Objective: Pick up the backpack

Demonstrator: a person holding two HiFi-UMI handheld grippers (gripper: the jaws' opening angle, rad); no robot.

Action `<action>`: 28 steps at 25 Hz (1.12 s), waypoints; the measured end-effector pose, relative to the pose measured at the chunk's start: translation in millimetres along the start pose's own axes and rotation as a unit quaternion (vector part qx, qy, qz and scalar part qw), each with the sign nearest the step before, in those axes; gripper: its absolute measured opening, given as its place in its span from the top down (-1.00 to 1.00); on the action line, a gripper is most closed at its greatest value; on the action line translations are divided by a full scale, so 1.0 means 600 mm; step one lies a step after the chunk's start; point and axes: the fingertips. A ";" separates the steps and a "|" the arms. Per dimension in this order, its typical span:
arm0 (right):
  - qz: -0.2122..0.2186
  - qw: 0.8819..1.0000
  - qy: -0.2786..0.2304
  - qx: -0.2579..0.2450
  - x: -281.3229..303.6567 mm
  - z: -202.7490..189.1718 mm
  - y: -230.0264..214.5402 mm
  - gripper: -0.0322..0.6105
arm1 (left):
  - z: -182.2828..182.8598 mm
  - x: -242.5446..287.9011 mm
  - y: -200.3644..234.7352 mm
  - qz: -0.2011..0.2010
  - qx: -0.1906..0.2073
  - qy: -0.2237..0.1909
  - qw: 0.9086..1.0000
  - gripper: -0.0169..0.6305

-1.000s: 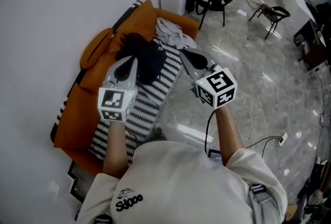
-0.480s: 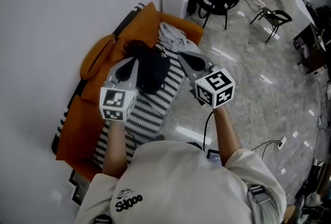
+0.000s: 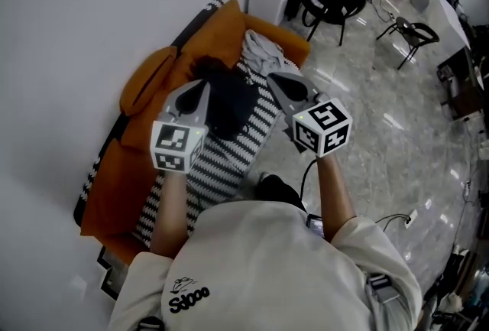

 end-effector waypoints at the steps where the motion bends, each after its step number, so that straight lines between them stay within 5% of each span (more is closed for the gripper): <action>1: 0.002 1.000 0.002 0.000 0.011 -0.001 -0.002 0.89 | -0.006 0.004 0.010 0.002 -0.002 0.003 1.000 0.91; 12: 0.033 0.997 0.052 -0.038 0.190 -0.043 -0.066 0.89 | -0.082 0.092 0.149 0.052 -0.040 0.048 0.997 0.91; 22: 0.090 0.988 0.108 -0.057 0.393 -0.106 -0.130 0.88 | -0.174 0.180 0.301 0.122 -0.099 0.090 0.983 0.91; 26: 0.129 0.980 0.138 -0.058 0.458 -0.152 -0.133 0.72 | -0.222 0.200 0.353 0.152 -0.118 0.098 0.976 0.91; 28: 0.146 0.975 0.154 -0.059 0.490 -0.177 -0.131 0.62 | -0.257 0.211 0.369 0.155 -0.131 0.117 0.972 0.69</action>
Point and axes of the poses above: the fingertips, and each gripper's own axes: x forward along the fingers, y to its left, z out of its top, and after that the axes turned 15 degrees about -z, right-handed
